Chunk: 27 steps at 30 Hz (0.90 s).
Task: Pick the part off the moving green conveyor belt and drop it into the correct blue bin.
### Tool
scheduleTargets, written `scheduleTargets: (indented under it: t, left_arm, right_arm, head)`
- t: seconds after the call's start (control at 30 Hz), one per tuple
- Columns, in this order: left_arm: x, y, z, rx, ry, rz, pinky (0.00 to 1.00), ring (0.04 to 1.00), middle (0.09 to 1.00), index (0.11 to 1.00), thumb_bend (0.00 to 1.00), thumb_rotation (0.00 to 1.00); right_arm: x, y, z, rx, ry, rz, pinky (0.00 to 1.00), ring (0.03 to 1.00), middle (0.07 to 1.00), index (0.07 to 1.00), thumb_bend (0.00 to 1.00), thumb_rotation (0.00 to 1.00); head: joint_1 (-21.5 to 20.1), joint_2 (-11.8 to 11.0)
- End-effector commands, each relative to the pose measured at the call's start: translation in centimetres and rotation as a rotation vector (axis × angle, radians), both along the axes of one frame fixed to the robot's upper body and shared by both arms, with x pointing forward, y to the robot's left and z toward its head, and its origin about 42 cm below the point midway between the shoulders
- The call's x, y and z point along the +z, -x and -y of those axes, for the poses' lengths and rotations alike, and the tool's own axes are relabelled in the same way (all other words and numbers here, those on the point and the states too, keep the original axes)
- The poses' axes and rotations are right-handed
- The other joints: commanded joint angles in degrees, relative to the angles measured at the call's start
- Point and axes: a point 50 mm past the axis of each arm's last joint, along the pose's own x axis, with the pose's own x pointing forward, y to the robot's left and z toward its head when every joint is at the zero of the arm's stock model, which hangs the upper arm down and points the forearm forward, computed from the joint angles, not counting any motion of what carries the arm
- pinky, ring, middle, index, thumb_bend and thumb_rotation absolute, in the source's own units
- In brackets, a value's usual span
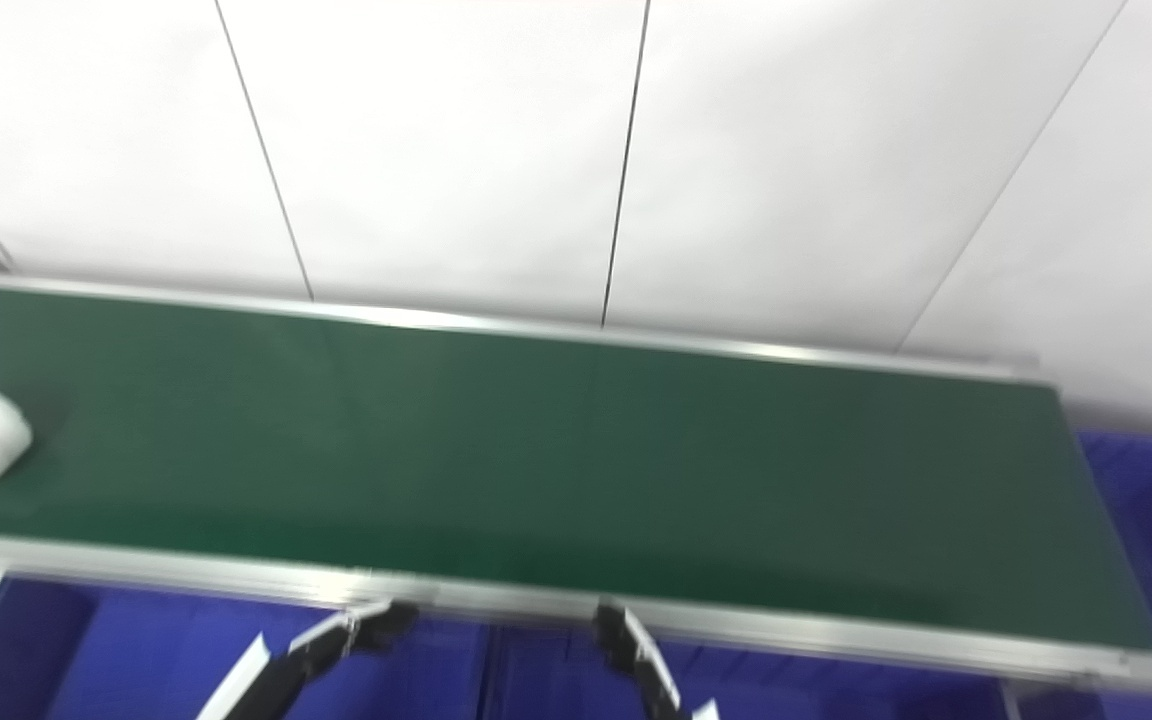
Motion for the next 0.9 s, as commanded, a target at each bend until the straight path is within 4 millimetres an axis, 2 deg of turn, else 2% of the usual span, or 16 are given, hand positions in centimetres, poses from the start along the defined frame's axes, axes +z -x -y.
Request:
scheduleTargets:
  t: [0.0,0.1,0.13,0.3,0.6,0.67,0.73,0.77,0.8,0.87]
  left_arm:
    - [1.2,-0.1,0.2,-0.016,0.029,0.053,0.78,0.822,0.845,0.843,0.73,0.47]
    - [1.3,-0.1,0.3,-0.013,0.029,0.056,0.78,0.830,0.853,0.847,0.73,0.51]
    - [1.4,-0.1,0.3,-0.012,0.030,0.057,0.79,0.830,0.852,0.848,0.73,0.52]
    - [1.6,-0.2,0.4,-0.015,0.035,0.063,0.78,0.826,0.850,0.856,0.71,0.53]
    - [1.8,-0.2,0.7,-0.013,0.059,0.052,0.78,0.823,0.854,0.851,0.73,0.51]
    - [1.7,-0.1,0.7,-0.016,0.058,0.052,0.78,0.825,0.853,0.853,0.72,0.51]
    - [1.5,0.0,1.0,-0.013,0.043,0.055,0.78,0.823,0.848,0.850,0.72,0.51]
    - [1.4,0.1,1.2,-0.013,0.038,0.056,0.78,0.822,0.845,0.848,0.72,0.51]
    - [1.3,0.2,1.5,-0.015,0.035,0.055,0.77,0.820,0.842,0.845,0.72,0.51]
    - [1.0,0.3,1.9,-0.018,0.040,0.048,0.77,0.822,0.843,0.838,0.72,0.49]
  right_arm:
    - [1.2,0.0,-0.2,-0.006,-0.035,0.053,0.82,0.838,0.863,0.894,0.67,0.43]
    - [1.3,0.0,-0.1,-0.005,-0.034,0.051,0.82,0.836,0.860,0.892,0.68,0.42]
    - [1.4,0.0,0.0,-0.005,-0.031,0.050,0.82,0.835,0.858,0.892,0.68,0.43]
    - [1.7,-0.1,0.1,-0.004,-0.027,0.049,0.82,0.828,0.851,0.886,0.68,0.42]
    - [1.8,-0.2,0.2,-0.006,-0.032,0.048,0.82,0.820,0.836,0.872,0.70,0.44]
    - [1.7,-0.1,0.3,-0.004,-0.034,0.051,0.82,0.819,0.831,0.867,0.70,0.43]
    - [1.5,0.1,0.6,-0.005,-0.031,0.049,0.82,0.817,0.829,0.865,0.70,0.43]
    - [1.3,0.2,0.9,-0.004,-0.030,0.046,0.81,0.815,0.829,0.865,0.71,0.44]
    - [1.0,0.4,1.2,-0.002,-0.031,0.040,0.82,0.815,0.836,0.869,0.71,0.44]
    - [0.7,0.5,1.7,0.004,-0.030,0.031,0.82,0.822,0.849,0.877,0.70,0.45]
  head:
    - [0.12,0.63]
    - [-0.02,0.67]
    - [-0.16,1.50]
    - [-0.08,2.46]
    - [0.71,2.28]
    - [2.52,1.34]
    - [8.58,-1.67]
    - [10.01,-2.55]
    - [13.47,-4.66]
    - [14.69,-5.39]
